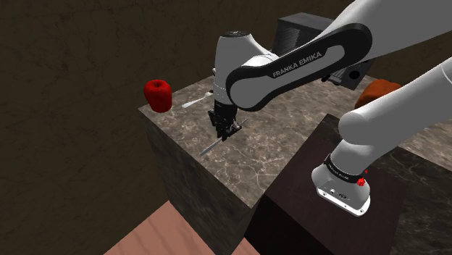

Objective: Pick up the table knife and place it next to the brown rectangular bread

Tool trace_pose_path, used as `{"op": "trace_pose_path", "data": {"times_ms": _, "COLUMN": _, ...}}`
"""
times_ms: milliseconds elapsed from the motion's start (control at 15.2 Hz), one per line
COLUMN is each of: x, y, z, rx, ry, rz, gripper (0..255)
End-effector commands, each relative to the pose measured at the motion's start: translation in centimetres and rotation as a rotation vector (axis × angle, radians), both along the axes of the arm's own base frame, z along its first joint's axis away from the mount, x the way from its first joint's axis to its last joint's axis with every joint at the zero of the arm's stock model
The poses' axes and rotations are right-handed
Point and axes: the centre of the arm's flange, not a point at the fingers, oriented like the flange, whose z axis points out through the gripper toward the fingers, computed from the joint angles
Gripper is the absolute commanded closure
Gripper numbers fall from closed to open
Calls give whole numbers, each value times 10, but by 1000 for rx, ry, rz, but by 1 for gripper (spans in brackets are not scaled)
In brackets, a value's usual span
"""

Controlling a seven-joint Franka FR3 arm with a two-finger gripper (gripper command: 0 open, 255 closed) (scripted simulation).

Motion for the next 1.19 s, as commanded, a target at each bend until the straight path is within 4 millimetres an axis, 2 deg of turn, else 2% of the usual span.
{"op": "trace_pose_path", "data": {"times_ms": 0, "x": 0, "y": 0, "z": 0, "rx": 0, "ry": 0, "rz": 0, "gripper": 255}}
{"op": "trace_pose_path", "data": {"times_ms": 396, "x": 0, "y": 0, "z": 0, "rx": 0, "ry": 0, "rz": 0, "gripper": 255}}
{"op": "trace_pose_path", "data": {"times_ms": 1122, "x": 0, "y": 0, "z": 58, "rx": 0, "ry": 0, "rz": 0, "gripper": 255}}
